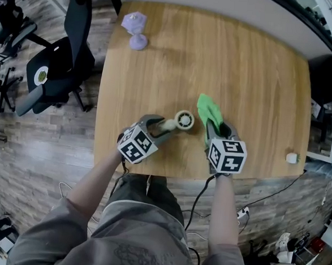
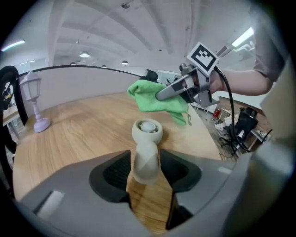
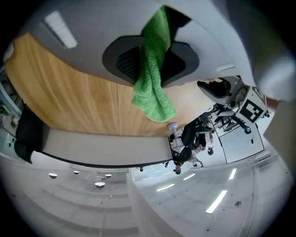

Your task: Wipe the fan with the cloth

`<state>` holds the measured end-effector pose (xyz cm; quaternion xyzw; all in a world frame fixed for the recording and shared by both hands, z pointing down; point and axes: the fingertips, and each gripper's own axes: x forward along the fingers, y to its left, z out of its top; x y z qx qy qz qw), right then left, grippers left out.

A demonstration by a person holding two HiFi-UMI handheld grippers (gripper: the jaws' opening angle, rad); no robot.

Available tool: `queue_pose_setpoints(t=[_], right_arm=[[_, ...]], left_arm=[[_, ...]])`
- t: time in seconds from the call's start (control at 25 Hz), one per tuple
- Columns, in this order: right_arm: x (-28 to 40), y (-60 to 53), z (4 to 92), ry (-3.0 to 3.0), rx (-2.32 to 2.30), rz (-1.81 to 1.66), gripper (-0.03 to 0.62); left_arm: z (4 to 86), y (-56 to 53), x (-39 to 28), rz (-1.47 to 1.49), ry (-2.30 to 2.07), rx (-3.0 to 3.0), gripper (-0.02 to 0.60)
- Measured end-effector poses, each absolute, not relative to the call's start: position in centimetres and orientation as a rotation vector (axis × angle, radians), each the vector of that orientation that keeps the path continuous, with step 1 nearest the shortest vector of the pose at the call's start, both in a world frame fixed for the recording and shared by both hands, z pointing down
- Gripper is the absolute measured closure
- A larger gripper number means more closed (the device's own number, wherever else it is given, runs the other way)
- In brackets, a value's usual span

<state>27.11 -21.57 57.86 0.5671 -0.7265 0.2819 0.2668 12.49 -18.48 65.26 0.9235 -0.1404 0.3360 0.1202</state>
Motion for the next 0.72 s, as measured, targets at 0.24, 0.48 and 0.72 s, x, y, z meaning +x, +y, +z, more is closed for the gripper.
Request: queue_pose_setpoints(t=[0.24, 0.48, 0.72], right_arm=[[27.8, -22.1, 50.1, -2.067, 1.713, 0.64, 0.496], [27.1, -21.3, 40.9, -2.136, 1.821, 0.372, 0.497], [26.7, -19.9, 33.1, -2.217, 1.899, 0.202, 0.497]], left_arm=[[60.5, -20.3, 11.3, 0.918, -0.531, 2.741, 0.392], [51.4, -22.3, 11.3, 0.799, -0.662, 2.879, 0.457], [41.4, -23.5, 11.5, 0.613, -0.743, 3.025, 0.535]])
